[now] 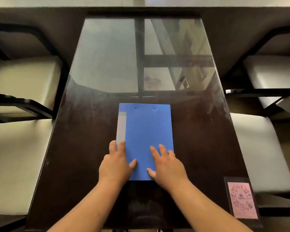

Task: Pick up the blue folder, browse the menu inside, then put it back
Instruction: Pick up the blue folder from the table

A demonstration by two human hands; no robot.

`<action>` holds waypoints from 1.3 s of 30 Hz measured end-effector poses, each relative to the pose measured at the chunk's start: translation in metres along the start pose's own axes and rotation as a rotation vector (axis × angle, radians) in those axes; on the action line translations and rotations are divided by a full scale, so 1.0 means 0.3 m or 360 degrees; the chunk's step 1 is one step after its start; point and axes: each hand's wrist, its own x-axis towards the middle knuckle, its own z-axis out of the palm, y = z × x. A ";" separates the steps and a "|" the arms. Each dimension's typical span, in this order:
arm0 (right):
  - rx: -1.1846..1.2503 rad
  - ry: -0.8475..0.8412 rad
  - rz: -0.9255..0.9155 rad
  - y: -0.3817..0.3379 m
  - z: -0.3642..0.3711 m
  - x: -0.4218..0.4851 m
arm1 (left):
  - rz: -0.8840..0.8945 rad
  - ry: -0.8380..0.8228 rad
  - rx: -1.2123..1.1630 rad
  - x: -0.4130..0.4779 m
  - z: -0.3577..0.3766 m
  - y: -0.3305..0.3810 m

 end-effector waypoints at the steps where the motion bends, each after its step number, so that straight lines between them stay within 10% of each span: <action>1: 0.0015 -0.0055 0.0017 -0.004 0.004 0.003 | -0.0057 0.0017 -0.0078 0.003 0.006 -0.002; 12: 0.0037 0.0149 0.0175 0.036 -0.003 0.020 | -0.0493 -0.0060 -0.1332 0.084 0.032 -0.020; 21: 0.1710 0.0222 0.0675 0.172 -0.121 0.067 | -0.0209 0.0120 -0.1830 0.136 -0.125 -0.016; 25: 0.2375 0.0238 0.0390 0.169 -0.264 0.099 | -0.0073 0.0258 -0.1785 0.181 -0.281 -0.007; 39: 0.2836 0.0680 -0.0201 0.093 -0.871 0.143 | 0.0488 0.0664 -0.0758 0.120 -0.777 0.049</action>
